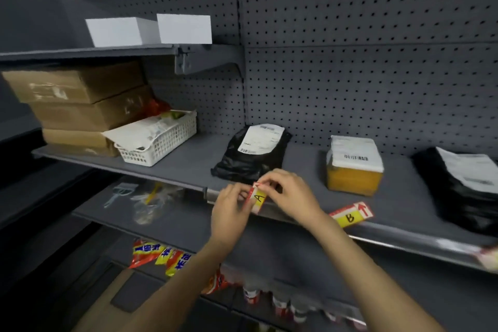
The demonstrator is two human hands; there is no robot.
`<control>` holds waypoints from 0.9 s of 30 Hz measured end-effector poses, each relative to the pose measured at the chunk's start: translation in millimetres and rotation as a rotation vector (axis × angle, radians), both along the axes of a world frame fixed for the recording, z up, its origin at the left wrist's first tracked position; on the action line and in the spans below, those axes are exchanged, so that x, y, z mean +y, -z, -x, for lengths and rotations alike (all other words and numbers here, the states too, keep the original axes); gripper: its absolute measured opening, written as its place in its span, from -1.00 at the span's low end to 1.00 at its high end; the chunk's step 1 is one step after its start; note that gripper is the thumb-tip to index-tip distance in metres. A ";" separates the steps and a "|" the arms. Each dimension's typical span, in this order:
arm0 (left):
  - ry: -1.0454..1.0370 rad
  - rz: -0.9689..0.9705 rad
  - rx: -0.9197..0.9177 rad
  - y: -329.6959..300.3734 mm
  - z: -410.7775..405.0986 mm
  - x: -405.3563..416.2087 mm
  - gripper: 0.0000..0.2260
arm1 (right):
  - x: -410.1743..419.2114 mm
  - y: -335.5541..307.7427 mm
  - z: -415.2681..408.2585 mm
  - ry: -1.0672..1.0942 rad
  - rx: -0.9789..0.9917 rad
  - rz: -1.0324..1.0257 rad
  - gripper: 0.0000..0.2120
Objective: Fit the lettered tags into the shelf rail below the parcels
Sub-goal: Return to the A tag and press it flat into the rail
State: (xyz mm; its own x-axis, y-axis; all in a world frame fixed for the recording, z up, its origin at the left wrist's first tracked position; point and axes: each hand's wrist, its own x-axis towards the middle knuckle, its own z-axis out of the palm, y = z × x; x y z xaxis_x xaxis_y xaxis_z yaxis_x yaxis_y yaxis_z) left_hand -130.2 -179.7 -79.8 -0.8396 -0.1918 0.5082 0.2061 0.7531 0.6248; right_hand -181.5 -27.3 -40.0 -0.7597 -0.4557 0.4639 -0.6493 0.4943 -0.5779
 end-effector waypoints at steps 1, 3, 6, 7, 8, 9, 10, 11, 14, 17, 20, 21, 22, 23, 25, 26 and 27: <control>0.032 0.023 0.003 0.5 -0.1 -4.1 -0.90 | -1.3 1.0 -5.3 0.049 0.021 0.011 -0.94; 0.080 0.098 0.005 -0.9 0.2 -12.7 -0.91 | -3.8 3.9 -16.6 0.124 0.058 0.048 -0.95; 0.118 0.172 -0.002 -6.3 -1.5 -23.1 -0.93 | -9.5 7.6 -32.5 0.184 0.118 0.024 -0.94; 0.125 0.202 0.000 -8.8 -1.6 -27.0 -0.95 | -11.6 8.3 -36.1 0.210 0.145 -0.001 -0.94; 0.123 0.232 0.010 -12.0 -1.1 -32.1 -0.95 | -13.7 8.6 -38.5 0.241 0.173 -0.035 -0.94; 0.114 0.253 0.024 -16.1 0.0 -38.4 -0.93 | -16.4 9.2 -39.9 0.273 0.196 -0.075 -0.93; 0.106 0.275 0.036 -20.7 1.4 -45.5 -0.92 | -19.8 10.7 -41.3 0.303 0.209 -0.120 -0.92; 0.106 0.307 0.042 -24.9 2.9 -52.4 -0.92 | -24.1 12.9 -42.9 0.330 0.213 -0.157 -0.92; 0.140 0.410 0.009 -31.9 5.4 -65.4 -0.94 | -37.3 19.7 -47.4 0.406 0.192 -0.163 -0.93; 0.160 0.407 -0.012 -31.4 5.9 -65.9 -0.92 | -43.2 23.4 -51.8 0.486 0.211 -0.157 -0.94; 0.163 0.340 0.017 -26.0 3.0 -62.7 -0.88 | -39.5 25.4 -50.1 0.526 0.232 -0.250 -0.93; 0.158 0.318 0.024 -24.1 1.5 -61.9 -0.85 | -37.7 25.0 -50.1 0.526 0.237 -0.271 -0.91; 0.153 0.298 0.030 -22.6 0.1 -61.7 -0.83 | -36.6 23.6 -50.2 0.523 0.251 -0.289 -0.90; 0.152 0.288 0.038 -21.6 -0.6 -61.6 -0.83 | -35.9 22.0 -51.0 0.517 0.271 -0.306 -0.88; 0.154 0.307 0.054 -20.5 -1.0 -61.4 -0.86 | -34.4 19.7 -53.0 0.494 0.309 -0.323 -0.83; 0.148 0.331 0.064 -20.0 -0.9 -61.4 -0.87 | -33.5 19.5 -54.0 0.477 0.329 -0.332 -0.81; 0.133 0.353 0.073 -18.4 -0.8 -61.8 -0.89 | -32.8 20.4 -55.3 0.458 0.349 -0.342 -0.81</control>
State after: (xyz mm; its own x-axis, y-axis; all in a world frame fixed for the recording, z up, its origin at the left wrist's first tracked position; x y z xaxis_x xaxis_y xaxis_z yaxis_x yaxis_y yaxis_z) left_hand -129.4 -241.5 -61.5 -0.8046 0.1140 0.5828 0.3509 0.8830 0.3117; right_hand -126.2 -60.1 -60.4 -0.7427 -0.2885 0.6043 -0.4511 0.8825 -0.1332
